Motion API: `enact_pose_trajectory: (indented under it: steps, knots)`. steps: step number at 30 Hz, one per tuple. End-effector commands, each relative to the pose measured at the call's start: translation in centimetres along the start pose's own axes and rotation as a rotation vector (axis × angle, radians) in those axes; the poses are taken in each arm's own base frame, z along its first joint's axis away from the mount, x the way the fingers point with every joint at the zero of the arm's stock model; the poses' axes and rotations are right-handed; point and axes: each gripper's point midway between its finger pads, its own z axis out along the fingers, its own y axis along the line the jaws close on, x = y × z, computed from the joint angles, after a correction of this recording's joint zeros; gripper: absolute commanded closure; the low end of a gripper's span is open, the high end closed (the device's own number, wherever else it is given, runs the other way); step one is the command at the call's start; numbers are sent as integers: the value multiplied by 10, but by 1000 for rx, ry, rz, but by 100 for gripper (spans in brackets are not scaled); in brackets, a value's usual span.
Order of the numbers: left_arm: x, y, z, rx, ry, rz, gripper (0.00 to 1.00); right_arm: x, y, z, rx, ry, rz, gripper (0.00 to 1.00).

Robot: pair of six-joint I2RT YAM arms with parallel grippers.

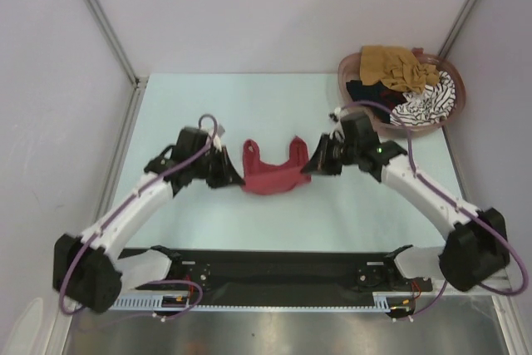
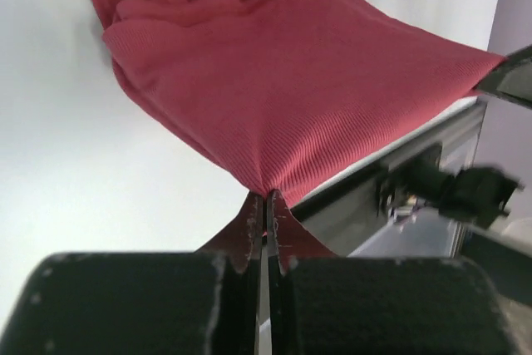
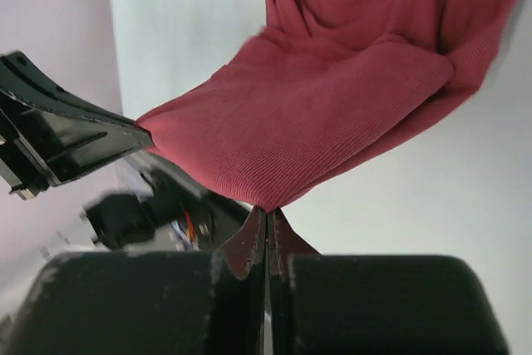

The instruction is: Fold and stack the tank tops

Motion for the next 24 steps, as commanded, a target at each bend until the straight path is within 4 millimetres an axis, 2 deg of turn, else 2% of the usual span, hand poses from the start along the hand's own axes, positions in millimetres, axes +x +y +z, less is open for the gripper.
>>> enact_pose_trajectory:
  steps: [1,2,4,5,8,9,11,15,19,24]
  knots:
    - [17,-31,-33,118,-148,65,100,22,40,-33,-112,-113,-86,100]
    - [46,-21,-27,104,-85,63,100,50,29,-28,-90,-58,-83,100]
    - [67,-18,-33,116,-77,39,100,71,15,-28,-50,-52,-66,100]
    - [88,-6,-28,100,-30,31,99,94,6,-29,-40,-18,-50,100]
    - [114,10,-30,93,-1,-2,100,121,-6,-34,-39,-5,-23,100]
    - [126,20,-28,95,7,-13,99,135,-15,-32,-24,14,6,100]
    - [141,32,-25,84,30,-41,99,148,-23,-34,-17,17,30,100]
    - [151,36,-27,95,48,-50,99,168,-23,-43,-26,19,49,100]
    - [155,35,-23,101,62,-48,98,183,-22,-41,4,44,27,100]
    - [147,32,-19,90,53,-31,98,178,-19,-34,21,14,8,100]
